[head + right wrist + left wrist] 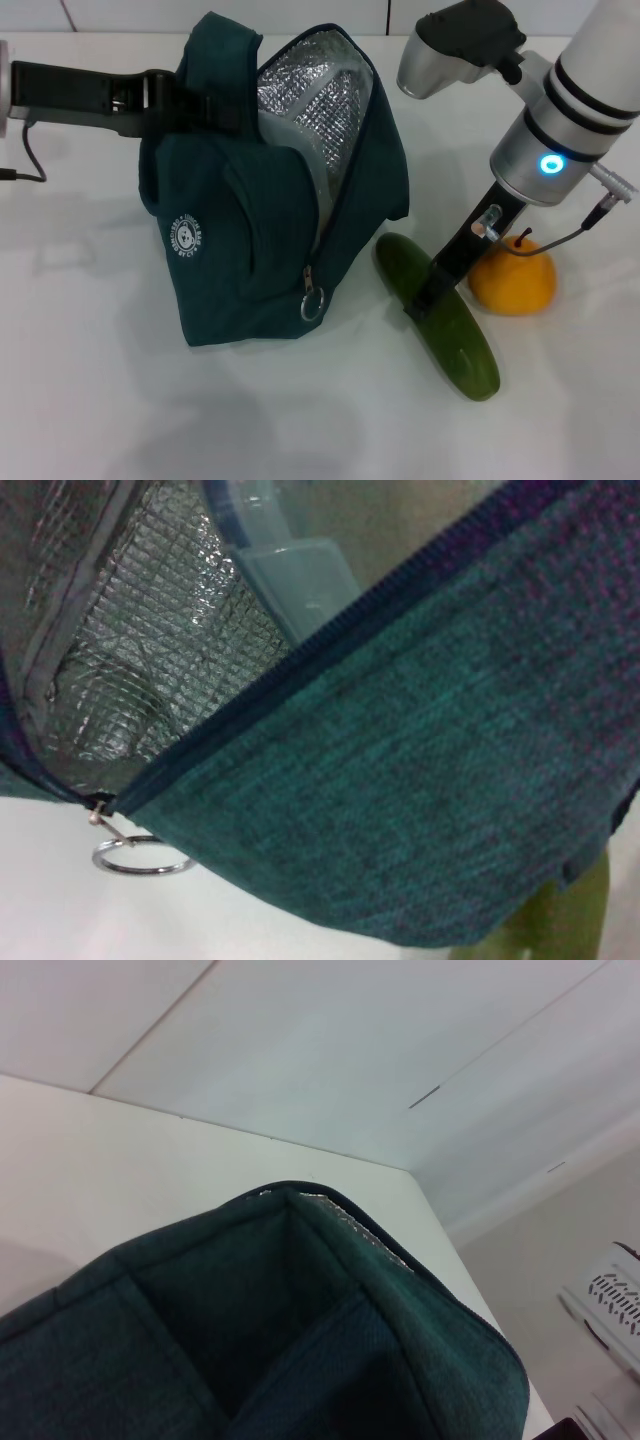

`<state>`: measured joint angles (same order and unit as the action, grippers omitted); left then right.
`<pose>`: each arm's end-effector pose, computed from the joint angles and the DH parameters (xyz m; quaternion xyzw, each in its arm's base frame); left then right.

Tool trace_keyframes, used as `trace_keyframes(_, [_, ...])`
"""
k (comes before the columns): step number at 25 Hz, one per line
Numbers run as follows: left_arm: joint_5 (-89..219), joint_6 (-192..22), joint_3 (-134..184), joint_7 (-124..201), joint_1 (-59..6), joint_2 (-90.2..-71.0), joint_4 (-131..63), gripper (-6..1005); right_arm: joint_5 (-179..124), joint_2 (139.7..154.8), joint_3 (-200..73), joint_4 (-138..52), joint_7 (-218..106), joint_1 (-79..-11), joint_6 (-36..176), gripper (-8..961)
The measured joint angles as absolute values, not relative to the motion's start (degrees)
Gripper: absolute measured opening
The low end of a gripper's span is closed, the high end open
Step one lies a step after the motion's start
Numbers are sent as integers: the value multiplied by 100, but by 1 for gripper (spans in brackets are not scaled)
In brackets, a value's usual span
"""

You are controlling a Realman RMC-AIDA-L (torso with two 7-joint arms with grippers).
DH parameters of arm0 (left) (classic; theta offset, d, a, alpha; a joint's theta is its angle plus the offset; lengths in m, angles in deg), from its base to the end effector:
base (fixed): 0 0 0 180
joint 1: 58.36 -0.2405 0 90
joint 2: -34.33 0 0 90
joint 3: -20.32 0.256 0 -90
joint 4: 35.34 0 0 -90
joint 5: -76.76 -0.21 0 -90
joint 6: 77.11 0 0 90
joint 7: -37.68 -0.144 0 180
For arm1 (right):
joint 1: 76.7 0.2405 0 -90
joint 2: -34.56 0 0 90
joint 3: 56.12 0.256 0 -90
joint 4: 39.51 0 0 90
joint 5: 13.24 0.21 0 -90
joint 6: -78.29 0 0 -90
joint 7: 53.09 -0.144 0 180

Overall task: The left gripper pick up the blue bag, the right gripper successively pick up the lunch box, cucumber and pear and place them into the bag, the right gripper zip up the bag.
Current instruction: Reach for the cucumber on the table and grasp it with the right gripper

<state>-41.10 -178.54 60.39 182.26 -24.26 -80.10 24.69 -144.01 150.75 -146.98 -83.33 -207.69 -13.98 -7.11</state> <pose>-0.2111 0.3548 0.0869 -0.8185 -0.5339 -0.2083 0.0396 0.1007 0.3788 -0.0704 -0.9149 0.3333 -0.2249 0.0365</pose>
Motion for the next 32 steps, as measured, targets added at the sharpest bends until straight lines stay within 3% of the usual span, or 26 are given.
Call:
trace_keyframes(29, [-4109, -17853, 6093, 18218, -2444, -8018, 2469, 39, -14113, 15075, -15515, -8379, -20751, -1651, -164, 692])
trace_keyframes(32, [-4109, -17854, 6092, 18218, -2444, -8018, 2469, 39, -14111, 15075, -15541, -8388, -20751, -1639, -187, 650])
